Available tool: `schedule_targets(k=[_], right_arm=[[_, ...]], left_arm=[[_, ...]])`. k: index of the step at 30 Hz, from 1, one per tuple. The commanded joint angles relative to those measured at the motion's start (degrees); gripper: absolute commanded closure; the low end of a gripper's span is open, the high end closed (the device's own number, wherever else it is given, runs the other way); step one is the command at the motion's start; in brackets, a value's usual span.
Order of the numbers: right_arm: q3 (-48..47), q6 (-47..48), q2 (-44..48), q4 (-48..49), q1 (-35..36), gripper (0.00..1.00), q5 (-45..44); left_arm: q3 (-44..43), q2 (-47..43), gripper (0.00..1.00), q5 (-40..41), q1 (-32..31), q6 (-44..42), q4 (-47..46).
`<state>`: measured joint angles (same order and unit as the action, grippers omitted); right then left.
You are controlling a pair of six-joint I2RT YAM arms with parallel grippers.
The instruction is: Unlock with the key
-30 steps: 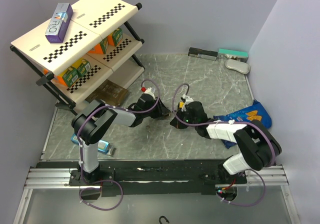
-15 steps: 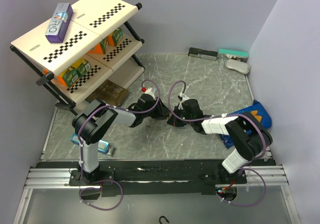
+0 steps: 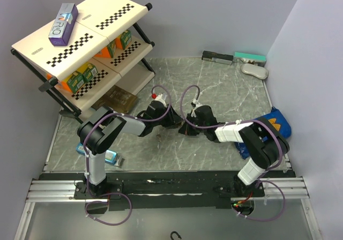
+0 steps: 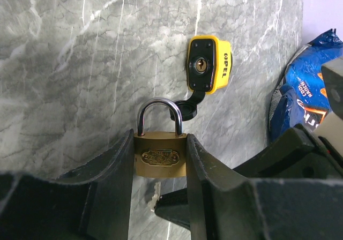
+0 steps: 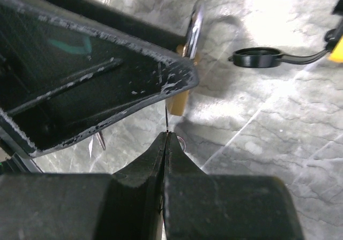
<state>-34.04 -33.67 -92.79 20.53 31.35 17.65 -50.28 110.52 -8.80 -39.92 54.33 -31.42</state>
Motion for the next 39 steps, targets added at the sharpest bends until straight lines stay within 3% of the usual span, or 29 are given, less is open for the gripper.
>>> schedule_targets(k=[1, 19, 29, 39], right_arm=[[-1.82, -2.01, -0.72, 0.38, -1.12, 1.0, -0.07], [-1.82, -3.59, -3.45, 3.81, -3.58, 1.0, 2.04], [2.22, -6.93, -4.24, 14.88, -6.57, 1.0, 5.64], [2.49, -5.8, -4.85, 19.1, -6.66, 1.0, 5.12]], left_arm=[[2.03, 1.01, 0.99, 0.27, 0.11, -0.71, 4.88], [2.38, 1.37, 0.99, -0.87, 0.11, -0.54, 3.82], [3.61, 1.19, 0.99, -0.96, 0.11, -0.54, 2.59], [4.14, 1.72, 0.99, -2.1, 0.11, -0.45, 1.27]])
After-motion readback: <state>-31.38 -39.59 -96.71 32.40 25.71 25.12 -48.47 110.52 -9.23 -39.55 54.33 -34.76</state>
